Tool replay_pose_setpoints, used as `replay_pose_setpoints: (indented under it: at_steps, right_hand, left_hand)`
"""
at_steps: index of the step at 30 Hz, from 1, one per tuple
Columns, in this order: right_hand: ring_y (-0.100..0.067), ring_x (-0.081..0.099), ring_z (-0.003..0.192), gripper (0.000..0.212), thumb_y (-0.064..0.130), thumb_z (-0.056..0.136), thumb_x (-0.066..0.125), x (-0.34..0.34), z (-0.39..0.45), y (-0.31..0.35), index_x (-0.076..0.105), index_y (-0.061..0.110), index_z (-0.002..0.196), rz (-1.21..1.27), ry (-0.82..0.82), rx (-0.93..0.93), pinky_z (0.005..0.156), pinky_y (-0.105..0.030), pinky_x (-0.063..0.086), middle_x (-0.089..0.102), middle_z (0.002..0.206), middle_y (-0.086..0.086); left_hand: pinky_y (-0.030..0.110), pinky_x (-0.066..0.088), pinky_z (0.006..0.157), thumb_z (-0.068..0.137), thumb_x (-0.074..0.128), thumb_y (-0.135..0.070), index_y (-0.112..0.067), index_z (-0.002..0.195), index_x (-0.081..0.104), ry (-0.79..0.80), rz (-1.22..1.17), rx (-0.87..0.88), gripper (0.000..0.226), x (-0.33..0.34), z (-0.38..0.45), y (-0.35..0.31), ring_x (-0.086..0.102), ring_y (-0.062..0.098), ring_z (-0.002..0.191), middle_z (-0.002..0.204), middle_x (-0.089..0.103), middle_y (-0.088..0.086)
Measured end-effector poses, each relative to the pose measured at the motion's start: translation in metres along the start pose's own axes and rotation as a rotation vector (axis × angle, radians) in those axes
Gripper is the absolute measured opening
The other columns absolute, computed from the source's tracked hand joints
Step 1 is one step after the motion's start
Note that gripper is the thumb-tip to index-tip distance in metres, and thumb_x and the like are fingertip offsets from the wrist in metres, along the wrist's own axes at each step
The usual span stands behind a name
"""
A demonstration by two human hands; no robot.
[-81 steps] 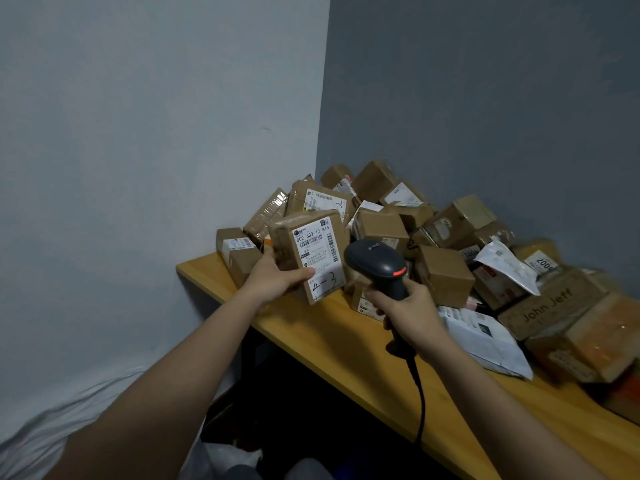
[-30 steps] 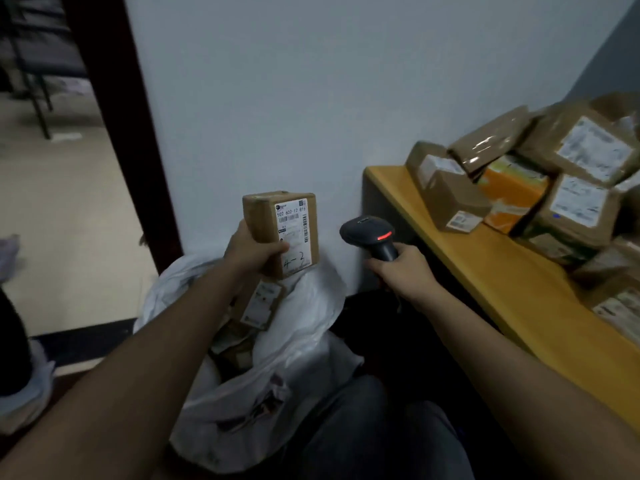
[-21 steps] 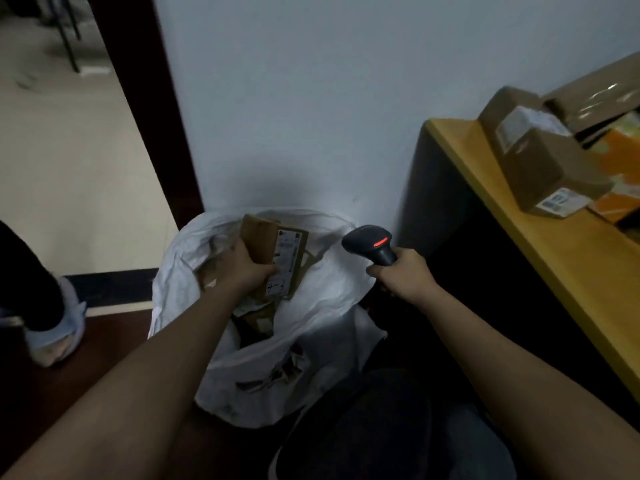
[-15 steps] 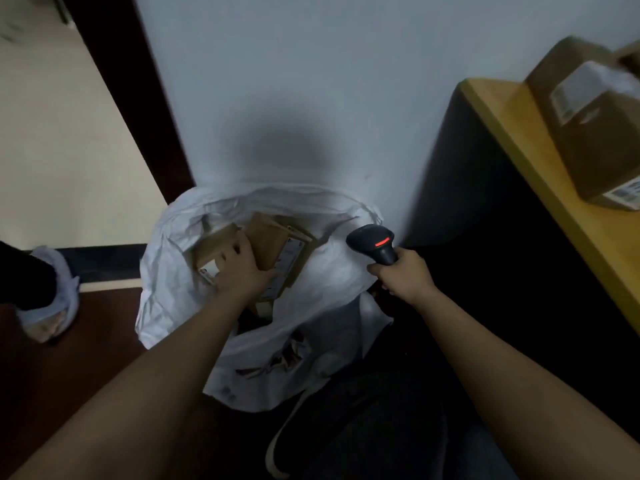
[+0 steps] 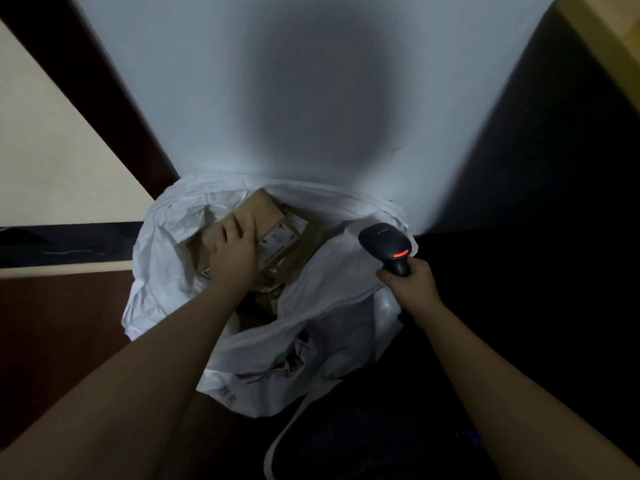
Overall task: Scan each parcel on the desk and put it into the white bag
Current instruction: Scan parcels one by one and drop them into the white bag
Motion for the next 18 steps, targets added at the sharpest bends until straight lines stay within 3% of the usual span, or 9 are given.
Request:
replay_pose_setpoints:
  at_steps: [2, 4, 7, 10, 13, 18]
  right_hand:
    - [-0.018, 0.054, 0.066, 0.017, -0.003, 0.073, 0.076, 0.003, 0.004, -0.008, 0.062, -0.01, 0.071, 0.0, -0.013, -0.03, 0.064, -0.031, 0.044, 0.058, 0.067, -0.014]
    - [-0.015, 0.053, 0.064, 0.015, -0.003, 0.075, 0.076, 0.005, 0.006, -0.013, 0.062, -0.007, 0.07, 0.033, 0.007, -0.025, 0.062, -0.028, 0.044, 0.058, 0.066, -0.01]
    - [-0.003, 0.052, 0.058, 0.018, -0.003, 0.078, 0.075, 0.004, 0.005, -0.018, 0.062, 0.006, 0.07, 0.067, 0.061, -0.004, 0.056, -0.017, 0.042, 0.057, 0.063, -0.002]
    - [0.002, 0.052, 0.053, 0.023, -0.001, 0.079, 0.075, 0.001, 0.004, -0.018, 0.061, 0.013, 0.068, 0.066, 0.081, 0.026, 0.054, -0.013, 0.042, 0.058, 0.063, 0.001]
    - [-0.009, 0.052, 0.059, 0.025, 0.006, 0.079, 0.077, -0.006, 0.003, -0.013, 0.059, 0.02, 0.069, 0.06, 0.084, 0.056, 0.06, -0.024, 0.042, 0.058, 0.064, 0.001]
    - [-0.015, 0.057, 0.068, 0.024, 0.01, 0.079, 0.076, -0.031, -0.01, 0.009, 0.058, 0.021, 0.068, 0.015, 0.067, 0.011, 0.067, -0.026, 0.043, 0.062, 0.07, -0.002]
  left_hand:
    - [0.054, 0.035, 0.098, 0.088, 0.059, -0.021, -0.006, 0.15, 0.024, -0.054, 0.038, -0.003, 0.072, -0.003, 0.004, -0.006, 0.038, 0.048, 0.123, 0.141, 0.033, 0.033]
    - [0.049, 0.045, 0.079, 0.075, 0.067, -0.012, 0.001, 0.137, 0.045, -0.142, 0.122, 0.024, 0.068, -0.002, 0.004, -0.018, 0.053, 0.044, 0.097, 0.115, 0.052, 0.032]
    - [0.042, 0.047, 0.066, 0.066, 0.069, -0.013, 0.002, 0.13, 0.054, -0.209, 0.135, 0.042, 0.068, 0.003, -0.003, -0.029, 0.058, 0.04, 0.079, 0.098, 0.059, 0.029]
    - [0.052, 0.046, 0.081, 0.068, 0.069, -0.011, 0.004, 0.138, 0.046, -0.192, 0.047, 0.033, 0.075, 0.004, -0.006, -0.029, 0.056, 0.047, 0.093, 0.112, 0.057, 0.033]
    - [0.06, 0.035, 0.099, 0.071, 0.068, -0.011, 0.003, 0.14, 0.043, -0.209, 0.007, 0.023, 0.076, 0.001, -0.008, -0.027, 0.051, 0.05, 0.11, 0.124, 0.052, 0.035]
    - [0.056, 0.021, 0.111, 0.081, 0.06, -0.015, -0.005, 0.146, 0.035, -0.162, -0.049, 0.044, 0.071, -0.017, -0.017, -0.037, 0.034, 0.047, 0.131, 0.143, 0.035, 0.031]
Point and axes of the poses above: each hand's wrist, its own z-axis towards the middle knuckle, its own x-axis out of the palm, y = z × x, the point moved 1 cm from there along z, towards the middle knuckle
